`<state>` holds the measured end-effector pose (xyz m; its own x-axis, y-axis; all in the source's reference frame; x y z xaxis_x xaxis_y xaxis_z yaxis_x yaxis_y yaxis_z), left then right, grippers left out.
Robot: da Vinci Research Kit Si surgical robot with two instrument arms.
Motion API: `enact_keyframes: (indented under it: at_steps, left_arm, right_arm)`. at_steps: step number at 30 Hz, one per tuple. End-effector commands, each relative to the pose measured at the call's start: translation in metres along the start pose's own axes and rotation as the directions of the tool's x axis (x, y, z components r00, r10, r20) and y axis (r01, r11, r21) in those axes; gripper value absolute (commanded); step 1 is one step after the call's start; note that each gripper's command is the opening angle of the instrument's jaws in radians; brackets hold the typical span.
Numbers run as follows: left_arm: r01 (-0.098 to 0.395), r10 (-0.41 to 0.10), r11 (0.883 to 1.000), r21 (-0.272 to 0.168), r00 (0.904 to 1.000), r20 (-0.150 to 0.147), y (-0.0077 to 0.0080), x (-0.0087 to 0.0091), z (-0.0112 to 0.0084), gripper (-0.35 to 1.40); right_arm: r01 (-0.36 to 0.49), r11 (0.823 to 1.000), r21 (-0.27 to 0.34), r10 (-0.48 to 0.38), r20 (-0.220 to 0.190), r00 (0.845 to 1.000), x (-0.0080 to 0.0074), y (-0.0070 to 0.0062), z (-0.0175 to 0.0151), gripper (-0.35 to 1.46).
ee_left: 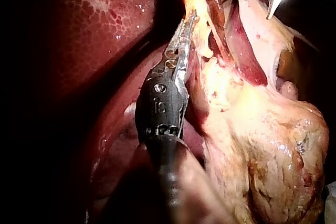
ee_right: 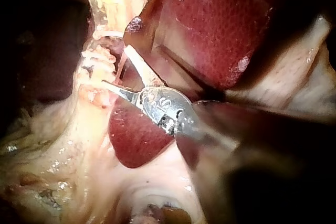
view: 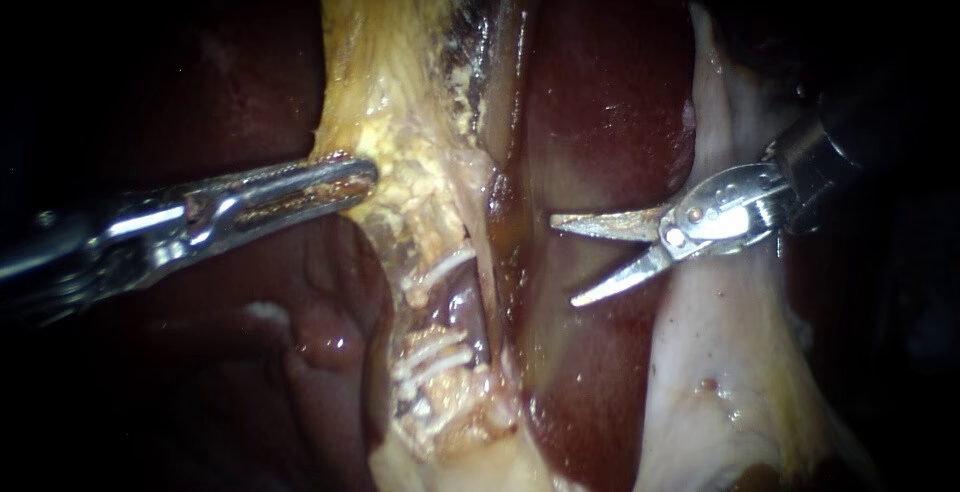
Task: Go back from the cut left tube
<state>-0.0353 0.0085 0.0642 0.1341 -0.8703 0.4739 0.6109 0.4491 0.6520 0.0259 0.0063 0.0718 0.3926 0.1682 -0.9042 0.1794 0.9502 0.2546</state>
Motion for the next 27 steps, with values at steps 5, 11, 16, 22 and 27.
enact_keyframes:
  at_steps: [5, 11, 16, 22, 27]
  left_arm:
    - [-0.007, 0.007, 1.000, -0.010, 1.0000, -0.002, 0.0004, 0.0010, 0.0018, -0.35]
    - [-0.011, 0.011, 1.000, -0.014, 0.9999, -0.013, 0.0008, 0.0014, 0.0047, -0.35]
    - [-0.009, 0.009, 1.000, -0.012, 0.9999, -0.014, 0.0006, 0.0011, 0.0062, -0.35]
    - [-0.007, 0.007, 1.000, -0.010, 0.9999, -0.015, 0.0004, 0.0009, 0.0067, -0.35]
    - [-0.007, 0.007, 1.000, -0.010, 0.9999, -0.014, 0.0002, 0.0008, 0.0068, -0.35]
  right_arm:
    - [0.004, 1.000, 0.001, -0.004, 0.002, 1.000, -0.0001, -0.0001, 0.0001, 1.28]
    - [0.004, 1.000, 0.001, -0.004, 0.002, 1.000, -0.0001, -0.0001, 0.0001, 1.28]
    - [0.004, 1.000, 0.001, -0.004, 0.002, 1.000, -0.0001, -0.0001, 0.0001, 1.28]
    - [0.004, 1.000, 0.001, -0.004, 0.002, 1.000, -0.0001, -0.0001, 0.0002, 1.28]
    - [0.004, 1.000, 0.000, -0.004, 0.002, 1.000, -0.0001, -0.0001, 0.0002, 1.28]
